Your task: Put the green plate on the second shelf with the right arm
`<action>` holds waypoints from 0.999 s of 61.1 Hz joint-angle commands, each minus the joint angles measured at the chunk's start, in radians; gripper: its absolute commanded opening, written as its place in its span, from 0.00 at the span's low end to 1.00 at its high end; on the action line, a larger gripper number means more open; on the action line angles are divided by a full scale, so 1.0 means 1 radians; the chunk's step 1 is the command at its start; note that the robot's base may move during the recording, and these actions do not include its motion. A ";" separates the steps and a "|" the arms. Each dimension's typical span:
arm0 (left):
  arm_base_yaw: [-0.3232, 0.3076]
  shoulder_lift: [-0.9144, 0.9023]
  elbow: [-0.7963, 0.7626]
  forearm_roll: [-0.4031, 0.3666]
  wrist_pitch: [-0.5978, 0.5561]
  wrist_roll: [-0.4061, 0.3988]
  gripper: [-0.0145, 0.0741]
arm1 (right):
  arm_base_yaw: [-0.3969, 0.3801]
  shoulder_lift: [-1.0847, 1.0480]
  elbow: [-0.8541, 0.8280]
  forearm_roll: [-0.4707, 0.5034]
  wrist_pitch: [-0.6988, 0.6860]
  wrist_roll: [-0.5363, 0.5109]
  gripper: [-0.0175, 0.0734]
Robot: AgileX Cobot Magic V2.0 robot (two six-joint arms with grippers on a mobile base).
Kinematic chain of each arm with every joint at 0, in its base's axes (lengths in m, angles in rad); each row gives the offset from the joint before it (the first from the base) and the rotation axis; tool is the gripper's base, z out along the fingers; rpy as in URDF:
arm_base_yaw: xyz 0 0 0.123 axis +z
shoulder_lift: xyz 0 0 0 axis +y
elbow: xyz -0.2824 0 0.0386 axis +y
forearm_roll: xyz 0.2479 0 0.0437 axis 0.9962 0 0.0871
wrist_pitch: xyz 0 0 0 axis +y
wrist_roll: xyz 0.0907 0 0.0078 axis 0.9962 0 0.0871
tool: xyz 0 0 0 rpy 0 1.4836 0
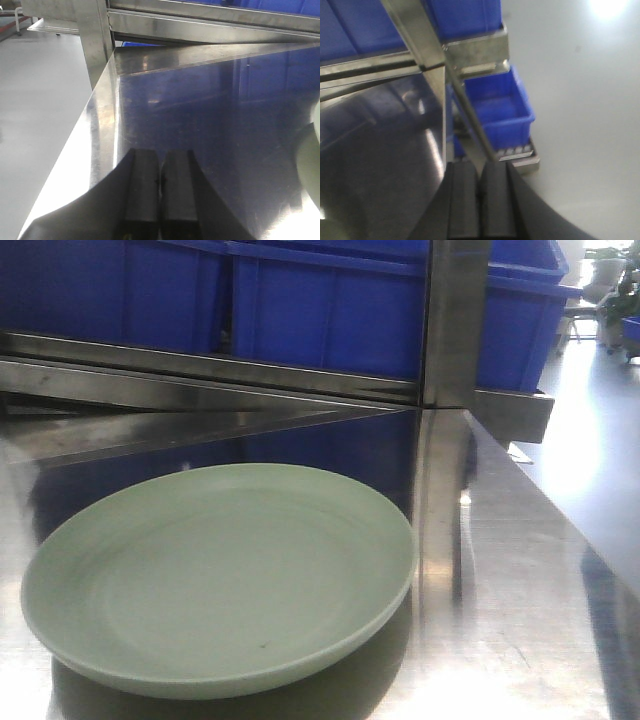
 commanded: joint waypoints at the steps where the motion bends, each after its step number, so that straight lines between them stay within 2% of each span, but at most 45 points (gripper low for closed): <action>1: -0.002 -0.021 0.040 -0.001 -0.080 0.000 0.30 | 0.019 0.100 -0.134 0.052 0.056 0.011 0.26; 4: -0.002 -0.021 0.040 -0.001 -0.080 0.000 0.30 | 0.039 0.144 -0.181 0.055 0.097 0.011 0.28; 9: -0.002 -0.021 0.040 -0.001 -0.080 0.000 0.30 | 0.086 0.228 -0.243 0.056 0.144 0.011 0.39; 15: -0.002 -0.021 0.040 -0.001 -0.080 0.000 0.30 | 0.171 0.316 -0.305 0.056 0.159 0.011 0.53; 19: -0.002 -0.021 0.040 -0.001 -0.080 0.000 0.30 | 0.242 0.370 -0.336 0.056 0.159 0.011 0.58; 30: -0.002 -0.021 0.040 -0.001 -0.080 0.000 0.30 | 0.414 0.522 -0.412 0.057 0.159 0.011 0.59; 36: -0.002 -0.021 0.040 -0.001 -0.080 0.000 0.30 | 0.478 0.604 -0.449 0.064 0.159 0.011 0.59; 45: -0.002 -0.021 0.040 -0.001 -0.080 0.000 0.30 | 0.535 0.691 -0.493 0.071 0.157 0.011 0.59; 61: -0.002 -0.021 0.040 -0.001 -0.080 0.000 0.30 | 0.566 0.782 -0.535 0.086 0.158 0.011 0.59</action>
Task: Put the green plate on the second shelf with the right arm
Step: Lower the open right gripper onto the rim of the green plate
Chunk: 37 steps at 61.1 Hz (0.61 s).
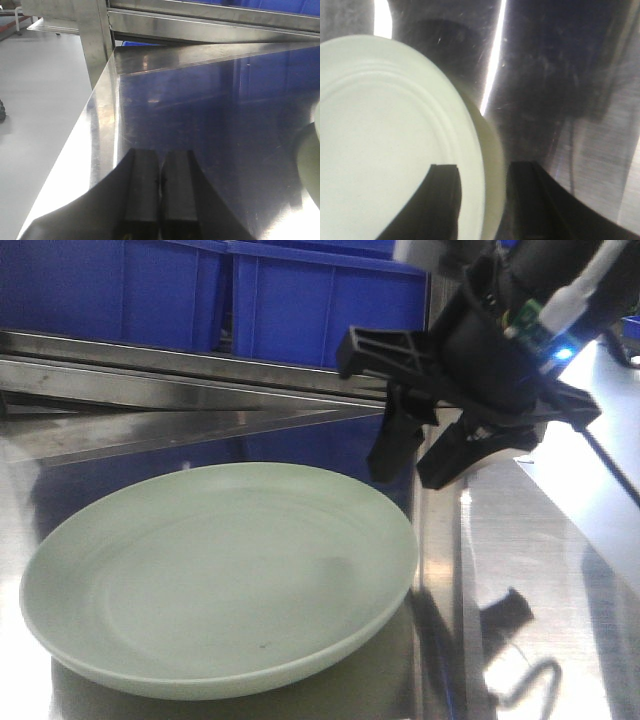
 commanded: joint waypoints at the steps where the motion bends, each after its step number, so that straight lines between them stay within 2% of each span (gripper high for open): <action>1: -0.002 -0.021 0.040 -0.001 -0.080 0.000 0.30 | 0.004 -0.009 -0.043 0.023 -0.047 0.001 0.59; 37: -0.002 -0.021 0.040 -0.001 -0.080 0.000 0.30 | 0.004 0.069 -0.048 0.032 -0.042 0.001 0.59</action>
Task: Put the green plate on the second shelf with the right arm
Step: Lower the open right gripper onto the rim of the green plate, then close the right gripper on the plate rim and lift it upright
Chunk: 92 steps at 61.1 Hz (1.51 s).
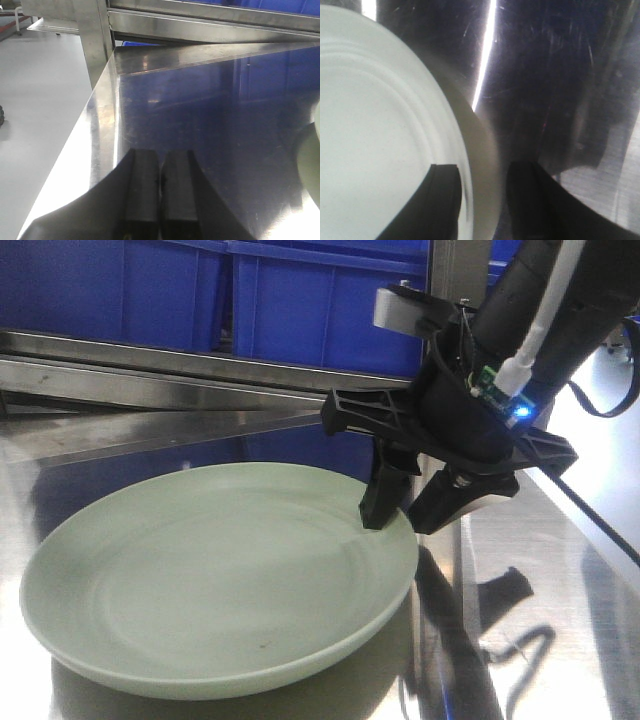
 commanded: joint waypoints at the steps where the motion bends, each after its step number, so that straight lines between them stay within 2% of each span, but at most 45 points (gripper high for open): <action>1: -0.002 -0.021 0.040 -0.001 -0.080 0.000 0.30 | 0.001 -0.029 -0.034 0.015 -0.042 0.001 0.59; 22: -0.002 -0.021 0.040 -0.001 -0.080 0.000 0.30 | 0.001 -0.008 -0.034 0.029 -0.047 0.001 0.58; 27: -0.002 -0.021 0.040 -0.001 -0.080 0.000 0.30 | 0.001 -0.008 -0.034 0.029 -0.050 0.001 0.52; 39: -0.002 -0.021 0.040 -0.001 -0.080 0.000 0.30 | 0.001 -0.012 -0.034 0.029 -0.068 0.001 0.26; 41: -0.002 -0.021 0.040 -0.001 -0.080 0.000 0.30 | 0.001 -0.018 -0.034 0.029 -0.074 0.001 0.24; 61: -0.002 -0.021 0.040 -0.001 -0.080 0.000 0.30 | -0.001 -0.217 -0.034 0.019 -0.179 -0.001 0.25; 74: -0.002 -0.021 0.040 -0.001 -0.080 0.000 0.30 | -0.019 -0.395 -0.023 -0.102 -0.229 -0.008 0.25; 92: -0.002 -0.021 0.040 -0.001 -0.080 0.000 0.30 | -0.165 -0.635 0.089 -0.125 -0.231 -0.008 0.25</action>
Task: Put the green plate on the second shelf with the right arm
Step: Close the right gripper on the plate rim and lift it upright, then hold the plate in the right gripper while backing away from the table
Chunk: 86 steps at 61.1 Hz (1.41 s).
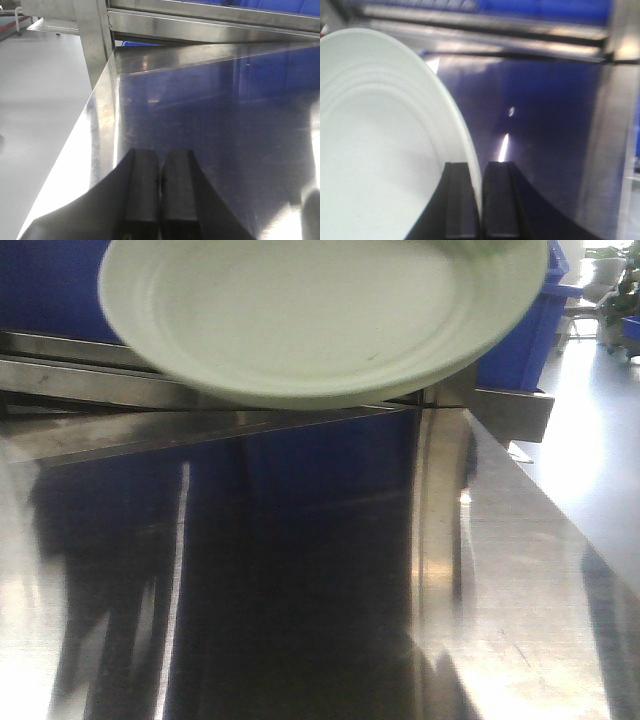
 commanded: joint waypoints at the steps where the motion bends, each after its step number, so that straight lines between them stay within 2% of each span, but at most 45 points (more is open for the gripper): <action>1: -0.002 -0.021 0.040 -0.001 -0.080 0.000 0.30 | -0.058 -0.107 0.020 0.000 -0.092 -0.002 0.25; 19: -0.002 -0.021 0.040 -0.001 -0.080 0.000 0.30 | -0.227 -0.409 0.235 0.000 -0.092 -0.003 0.25; 36: -0.002 -0.021 0.040 -0.001 -0.080 0.000 0.30 | -0.323 -0.667 0.425 0.000 -0.092 -0.003 0.25; 50: -0.002 -0.021 0.040 -0.001 -0.080 0.000 0.30 | -0.360 -0.753 0.495 0.000 -0.090 -0.003 0.25; 86: -0.002 -0.021 0.040 -0.001 -0.080 0.000 0.30 | -0.360 -0.754 0.502 0.000 -0.090 -0.003 0.25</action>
